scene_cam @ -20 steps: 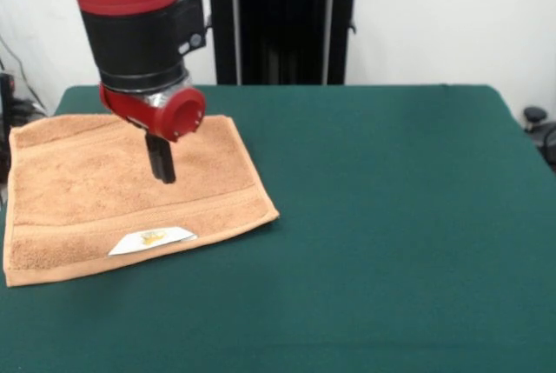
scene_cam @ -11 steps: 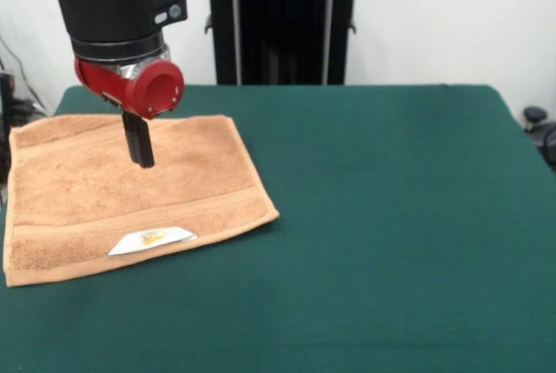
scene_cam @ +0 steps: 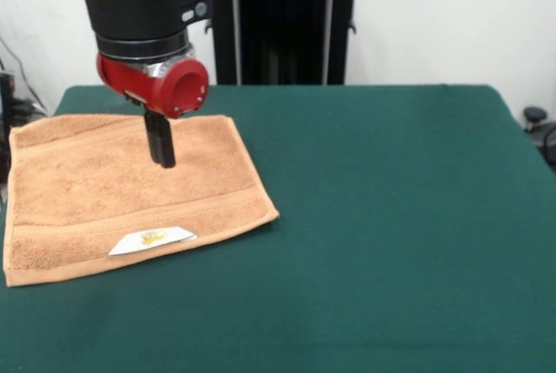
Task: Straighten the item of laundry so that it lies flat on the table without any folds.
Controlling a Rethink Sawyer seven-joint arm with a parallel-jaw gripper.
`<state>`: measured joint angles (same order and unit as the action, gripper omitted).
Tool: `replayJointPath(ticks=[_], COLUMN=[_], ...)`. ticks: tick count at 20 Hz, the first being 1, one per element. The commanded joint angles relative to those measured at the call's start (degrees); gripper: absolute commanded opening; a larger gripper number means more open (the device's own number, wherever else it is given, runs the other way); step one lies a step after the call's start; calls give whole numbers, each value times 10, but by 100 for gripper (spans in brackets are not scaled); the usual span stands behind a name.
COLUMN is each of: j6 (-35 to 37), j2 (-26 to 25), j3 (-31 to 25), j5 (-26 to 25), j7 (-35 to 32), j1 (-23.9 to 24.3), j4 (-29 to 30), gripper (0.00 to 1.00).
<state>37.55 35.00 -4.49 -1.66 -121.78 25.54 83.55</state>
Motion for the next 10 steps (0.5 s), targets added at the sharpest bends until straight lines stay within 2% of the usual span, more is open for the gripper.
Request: replayJointPath(ticks=[1,10], j6=[-15,-46], j2=[-52,-70], j3=[-2,-1], j5=[30,50], j7=[-125,-121], j1=[-35,-38], j4=[33,54], gripper=[0,0])
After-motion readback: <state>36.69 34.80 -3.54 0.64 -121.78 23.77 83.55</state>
